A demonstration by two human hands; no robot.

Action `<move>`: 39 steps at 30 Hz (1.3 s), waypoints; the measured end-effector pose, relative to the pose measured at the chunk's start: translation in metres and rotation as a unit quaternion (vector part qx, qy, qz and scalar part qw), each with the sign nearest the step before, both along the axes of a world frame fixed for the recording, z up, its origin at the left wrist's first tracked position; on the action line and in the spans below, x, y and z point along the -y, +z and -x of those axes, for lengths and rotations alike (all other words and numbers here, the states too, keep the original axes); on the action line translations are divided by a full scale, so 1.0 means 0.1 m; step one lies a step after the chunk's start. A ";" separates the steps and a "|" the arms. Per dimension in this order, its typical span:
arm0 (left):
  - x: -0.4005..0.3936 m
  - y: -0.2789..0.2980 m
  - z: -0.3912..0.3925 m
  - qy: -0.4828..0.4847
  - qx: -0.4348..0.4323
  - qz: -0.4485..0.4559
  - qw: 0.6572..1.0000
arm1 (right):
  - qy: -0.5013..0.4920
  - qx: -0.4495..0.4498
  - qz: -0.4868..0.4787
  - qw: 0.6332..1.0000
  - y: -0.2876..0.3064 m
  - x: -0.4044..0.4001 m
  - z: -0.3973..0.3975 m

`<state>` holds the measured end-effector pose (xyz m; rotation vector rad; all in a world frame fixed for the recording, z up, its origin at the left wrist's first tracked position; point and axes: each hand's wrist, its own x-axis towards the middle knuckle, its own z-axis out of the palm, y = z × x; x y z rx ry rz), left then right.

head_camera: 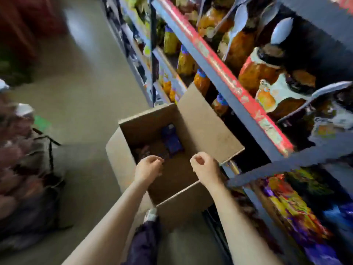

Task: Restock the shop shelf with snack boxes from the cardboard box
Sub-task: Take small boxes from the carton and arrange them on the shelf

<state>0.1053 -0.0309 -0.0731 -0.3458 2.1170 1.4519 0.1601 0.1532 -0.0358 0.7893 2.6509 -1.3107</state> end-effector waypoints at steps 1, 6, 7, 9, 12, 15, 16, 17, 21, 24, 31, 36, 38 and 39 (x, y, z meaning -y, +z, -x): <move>0.03 -0.18 0.16 0.007 0.023 0.000 1.000 | -0.009 0.031 0.006 0.999 -0.21 0.03 0.17; -0.06 -0.96 0.95 0.032 0.116 -0.023 0.992 | -0.033 0.127 0.013 0.991 -1.24 0.03 1.09; -0.11 -1.12 1.12 0.041 0.134 -0.034 0.990 | -0.032 0.134 0.011 0.990 -1.42 0.01 1.28; -0.24 -1.44 1.46 0.076 0.161 -0.058 0.982 | -0.007 0.152 0.007 0.988 -1.76 -0.05 1.65; -0.47 -1.85 1.94 0.135 0.194 -0.085 0.968 | 0.024 0.156 0.020 0.987 -2.24 -0.14 2.19; -0.68 -2.18 2.30 0.170 0.227 -0.109 0.953 | 0.060 0.157 0.017 0.986 -2.65 -0.20 2.67; -0.73 -2.27 2.37 0.183 0.235 -0.120 0.947 | 0.069 0.165 0.023 0.984 -2.75 -0.21 2.78; -0.77 -2.34 2.43 0.194 0.242 -0.132 0.942 | 0.073 0.171 0.033 0.982 -2.86 -0.21 2.86; -0.89 -2.57 2.55 0.217 0.265 -0.172 0.923 | 0.051 0.141 0.037 0.988 -3.11 -0.22 2.97; -0.92 -2.66 2.58 0.237 0.257 -0.187 0.918 | 0.045 0.154 0.048 0.986 -3.04 -0.13 2.97; -0.80 -2.63 2.49 0.305 0.233 -0.203 0.901 | 0.000 0.145 0.117 0.982 -2.95 -0.03 2.94; -0.73 -2.28 2.17 0.394 0.188 -0.204 0.876 | -0.105 0.090 0.195 0.971 -2.51 0.02 2.49; -0.71 -2.07 1.94 0.400 0.181 -0.204 0.875 | -0.169 0.057 0.246 0.953 -2.26 0.02 2.20; -0.71 -1.95 1.80 0.384 0.177 -0.202 0.884 | -0.194 0.039 0.255 0.947 -2.14 0.02 2.04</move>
